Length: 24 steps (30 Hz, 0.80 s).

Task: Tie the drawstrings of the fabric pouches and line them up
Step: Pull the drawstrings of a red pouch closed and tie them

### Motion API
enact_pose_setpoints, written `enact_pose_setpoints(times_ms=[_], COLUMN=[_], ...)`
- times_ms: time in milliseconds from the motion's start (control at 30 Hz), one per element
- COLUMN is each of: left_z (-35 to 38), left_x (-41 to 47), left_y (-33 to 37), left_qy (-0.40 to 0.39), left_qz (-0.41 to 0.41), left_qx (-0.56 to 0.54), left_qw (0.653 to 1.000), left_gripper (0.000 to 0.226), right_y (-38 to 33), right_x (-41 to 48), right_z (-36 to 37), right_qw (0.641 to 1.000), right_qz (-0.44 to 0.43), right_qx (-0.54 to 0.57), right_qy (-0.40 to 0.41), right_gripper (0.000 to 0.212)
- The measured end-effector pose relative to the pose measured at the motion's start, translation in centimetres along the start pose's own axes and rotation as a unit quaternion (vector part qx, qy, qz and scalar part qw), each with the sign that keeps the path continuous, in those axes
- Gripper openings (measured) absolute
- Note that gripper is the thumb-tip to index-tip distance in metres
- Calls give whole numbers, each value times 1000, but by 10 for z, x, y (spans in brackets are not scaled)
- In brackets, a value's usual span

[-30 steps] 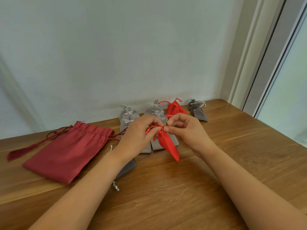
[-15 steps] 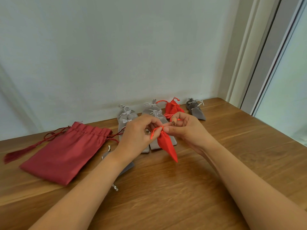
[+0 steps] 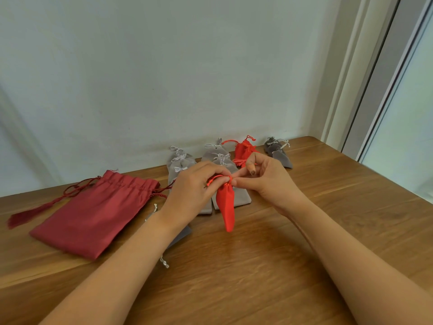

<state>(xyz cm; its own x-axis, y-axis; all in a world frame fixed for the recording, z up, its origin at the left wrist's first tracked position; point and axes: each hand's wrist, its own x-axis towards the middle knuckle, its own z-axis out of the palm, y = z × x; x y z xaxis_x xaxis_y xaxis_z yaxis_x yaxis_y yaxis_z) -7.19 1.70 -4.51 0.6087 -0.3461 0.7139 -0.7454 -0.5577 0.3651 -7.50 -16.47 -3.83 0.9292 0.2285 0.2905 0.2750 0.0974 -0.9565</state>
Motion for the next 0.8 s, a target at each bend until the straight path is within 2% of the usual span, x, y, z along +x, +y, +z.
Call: enact_pose_setpoints(times_ms=[133,367,500,567,633,700,733,800], left_z=[-2,-2,2,3,3,4,5,6], left_x=[3,6,8,8,9,9,9,9], left_y=[3,9,16,18,18,16,15,14], left_qy=[22,-21,-35,-45,-50,-54,-58,-64], left_qz=[-69,-106,-141,-165,-184,-193,-194,-194], left_qx=[-32,-21,-89,-141,-195,-236,-245,-247], left_qw=[997,994,985,975,962,951,948,947], left_gripper=[8,10,11,12,14,18,21,21], right_y=[3,1,-2,-4,-4,-1,-1,-5], right_x=[1,6,5,3,2,1,1,1], right_z=[3,-4,-12,-11,-8,-6,-7,-7], right_qw=[1000,998,991,965,923,909,922,971], right_qz=[-18,-14,-33,-95,-168,-196,-182,-118], right_qx=[-2,-19,-114,-230,-332,-356,-333,-198], right_qy=[20,57,66,87,99,90,83,59], right_gripper=[42,42,37,36,33,28,25,22])
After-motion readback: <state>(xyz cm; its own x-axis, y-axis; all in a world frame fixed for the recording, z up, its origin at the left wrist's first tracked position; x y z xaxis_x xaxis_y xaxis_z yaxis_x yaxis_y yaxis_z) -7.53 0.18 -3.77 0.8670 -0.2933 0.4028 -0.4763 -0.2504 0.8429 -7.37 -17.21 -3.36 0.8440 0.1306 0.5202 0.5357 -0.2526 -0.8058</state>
